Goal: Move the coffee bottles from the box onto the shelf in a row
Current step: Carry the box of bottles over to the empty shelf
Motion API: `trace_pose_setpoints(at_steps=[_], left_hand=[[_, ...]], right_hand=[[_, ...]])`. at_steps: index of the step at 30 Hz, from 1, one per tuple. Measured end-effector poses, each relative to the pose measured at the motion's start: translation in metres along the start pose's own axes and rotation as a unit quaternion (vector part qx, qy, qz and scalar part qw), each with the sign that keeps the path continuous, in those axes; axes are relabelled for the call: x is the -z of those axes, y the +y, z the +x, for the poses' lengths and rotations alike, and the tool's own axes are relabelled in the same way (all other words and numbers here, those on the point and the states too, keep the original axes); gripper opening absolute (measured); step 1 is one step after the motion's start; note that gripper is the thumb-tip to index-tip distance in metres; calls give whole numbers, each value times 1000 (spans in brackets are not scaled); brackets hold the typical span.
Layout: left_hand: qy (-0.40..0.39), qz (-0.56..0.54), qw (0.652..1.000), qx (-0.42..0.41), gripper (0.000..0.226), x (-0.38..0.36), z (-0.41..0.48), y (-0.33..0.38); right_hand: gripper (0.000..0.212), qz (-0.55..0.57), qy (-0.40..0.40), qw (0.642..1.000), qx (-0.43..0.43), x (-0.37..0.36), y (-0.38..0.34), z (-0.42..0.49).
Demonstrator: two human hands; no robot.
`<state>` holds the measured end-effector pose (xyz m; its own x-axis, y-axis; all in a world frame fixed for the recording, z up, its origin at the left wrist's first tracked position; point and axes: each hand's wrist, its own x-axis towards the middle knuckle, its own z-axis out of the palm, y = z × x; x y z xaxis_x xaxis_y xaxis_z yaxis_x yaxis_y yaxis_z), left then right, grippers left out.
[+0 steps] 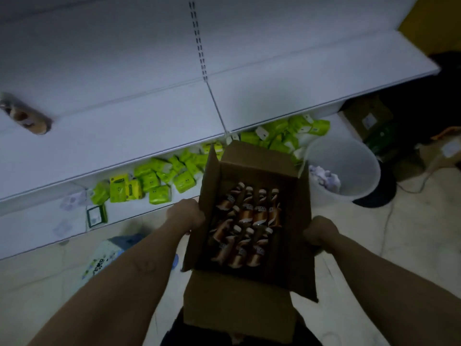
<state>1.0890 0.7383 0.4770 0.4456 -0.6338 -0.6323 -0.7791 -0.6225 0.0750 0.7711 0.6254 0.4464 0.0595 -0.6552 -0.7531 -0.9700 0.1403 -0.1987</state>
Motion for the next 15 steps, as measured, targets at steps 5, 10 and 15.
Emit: trace_pose_setpoints(at_steps=[5,10,15], left_hand=[[-40,17,997,-70,32,20,46,36],[-92,88,976,-176,29,38,87,61],[-120,134,938,-297,24,55,121,77]], right_hand=[[14,29,19,997,-73,12,8,1],[9,95,42,980,-169,1,0,-11],[14,182,72,934,-299,-39,-22,-51]])
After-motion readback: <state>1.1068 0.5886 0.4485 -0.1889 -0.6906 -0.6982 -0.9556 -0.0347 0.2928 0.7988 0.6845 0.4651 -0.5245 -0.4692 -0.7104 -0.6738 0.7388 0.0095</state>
